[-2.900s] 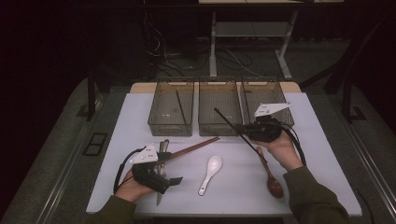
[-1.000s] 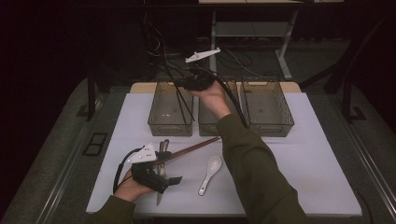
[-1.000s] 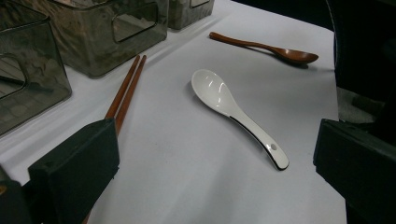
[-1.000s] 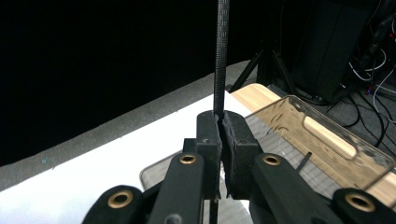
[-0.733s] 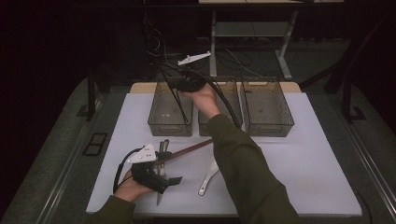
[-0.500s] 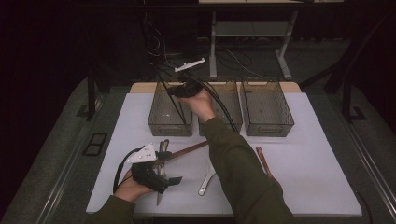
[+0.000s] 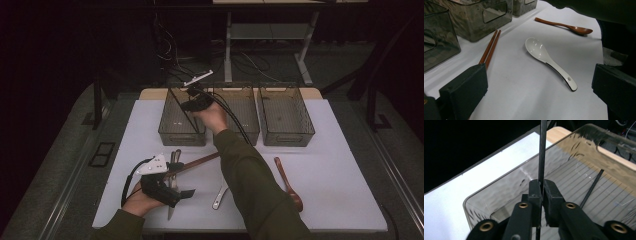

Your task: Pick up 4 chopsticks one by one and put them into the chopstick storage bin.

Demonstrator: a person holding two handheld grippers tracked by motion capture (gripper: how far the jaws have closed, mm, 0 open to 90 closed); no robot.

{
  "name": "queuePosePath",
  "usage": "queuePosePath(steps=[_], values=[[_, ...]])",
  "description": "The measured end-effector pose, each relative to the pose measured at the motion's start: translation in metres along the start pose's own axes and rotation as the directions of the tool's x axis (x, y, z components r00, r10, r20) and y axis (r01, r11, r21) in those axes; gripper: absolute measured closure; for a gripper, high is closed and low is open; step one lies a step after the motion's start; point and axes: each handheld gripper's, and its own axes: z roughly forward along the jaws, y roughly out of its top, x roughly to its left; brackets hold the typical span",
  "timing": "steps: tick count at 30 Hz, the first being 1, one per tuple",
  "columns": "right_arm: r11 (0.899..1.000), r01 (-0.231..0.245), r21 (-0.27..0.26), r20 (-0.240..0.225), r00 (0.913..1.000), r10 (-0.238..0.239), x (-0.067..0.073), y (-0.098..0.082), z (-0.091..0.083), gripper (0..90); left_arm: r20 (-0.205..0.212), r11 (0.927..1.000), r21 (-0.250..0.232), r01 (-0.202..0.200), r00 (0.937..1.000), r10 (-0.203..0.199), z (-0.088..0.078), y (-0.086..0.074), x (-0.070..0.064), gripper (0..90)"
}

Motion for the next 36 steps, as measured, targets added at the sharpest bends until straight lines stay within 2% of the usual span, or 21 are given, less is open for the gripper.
queuePosePath(steps=[3, 5, 7, 9, 12, 18, 19, 22, 24, 27, 28, 31, 34, 36], values=[[1.0, 0.009, -0.008, 0.012, 0.9999, -0.009, 0.0, 0.0, -0.002, 65.7, -0.001, 1.0, 0.0, 0.001, 1.0, -0.001, 0.0, 0.0, 0.0, 0.0], [1.0, 0.005, -0.019, -0.003, 1.0, -0.005, -0.001, 0.0, -0.005, 59.9, -0.001, 1.0, -0.001, 0.001, 1.0, -0.001, 0.0, 0.0, 0.0, 0.0], [1.0, 0.005, -0.023, -0.007, 1.0, -0.005, -0.002, 0.001, -0.007, 57.3, -0.002, 1.0, 0.001, 0.0, 1.0, 0.0, 0.0, 0.0, 0.0, 0.0], [1.0, 0.002, -0.027, -0.022, 0.9997, -0.003, -0.005, 0.001, -0.015, 49.1, -0.003, 1.0, 0.003, -0.001, 1.0, 0.001, 0.0, 0.0, 0.0, 0.0], [0.999, -0.002, -0.042, -0.015, 0.9999, 0.001, -0.007, 0.0, -0.025, 42.2, -0.003, 1.0, 0.005, -0.003, 1.0, 0.003, 0.0, 0.0, 0.0, 0.0], [0.999, 0.019, -0.049, -0.023, 0.9995, -0.02, -0.009, -0.005, -0.045, 35.0, -0.007, 0.9999, 0.001, -0.01, 0.9999, 0.01, 0.0, 0.001, 0.0, 0.0], [0.999, 0.028, -0.041, -0.027, 0.9992, -0.029, -0.008, -0.008, -0.052, 33.3, -0.008, 0.9999, 0.001, -0.013, 0.9999, 0.013, 0.0, 0.001, 0.001, 0.0], [0.999, 0.044, -0.032, -0.036, 0.9983, -0.045, -0.008, -0.013, -0.059, 31.6, -0.011, 1.0, 0.004, -0.005, 0.9999, 0.005, 0.0, 0.001, -0.001, 0.0], [0.998, 0.06, -0.024, -0.032, 0.9976, -0.061, -0.006, -0.019, -0.069, 27.2, -0.012, 0.9999, 0.005, -0.012, 0.9999, 0.012, 0.001, 0.001, -0.001, 0.0], [0.998, 0.055, -0.021, -0.047, 0.9973, -0.056, -0.006, -0.024, -0.076, 23.2, -0.015, 0.9999, 0.005, -0.013, 0.9998, 0.013, 0.001, 0.001, -0.001, 0.0], [0.998, 0.055, -0.024, -0.058, 0.9967, -0.057, -0.006, -0.028, -0.083, 20.5, -0.015, 0.9999, 0.002, -0.012, 0.9998, 0.012, 0.0, 0.001, -0.002, 0.0], [0.998, 0.046, -0.047, -0.072, 0.9962, -0.05, -0.008, -0.035, -0.094, 19.8, -0.017, 0.9998, 0.009, -0.015, 0.9997, 0.016, 0.0, 0.001, 0.0, 0.0], [0.997, 0.048, -0.061, -0.067, 0.9964, -0.052, -0.01, -0.041, -0.101, 18.8, -0.017, 0.9998, 0.012, -0.016, 0.9997, 0.016, 0.0, 0.001, 0.0, 0.0], [0.996, 0.043, -0.077, -0.057, 0.9972, -0.047, -0.012, -0.051, -0.111, 14.1, -0.017, 0.9998, 0.013, -0.017, 0.9997, 0.017, 0.0, 0.001, 0.0, 0.0]])
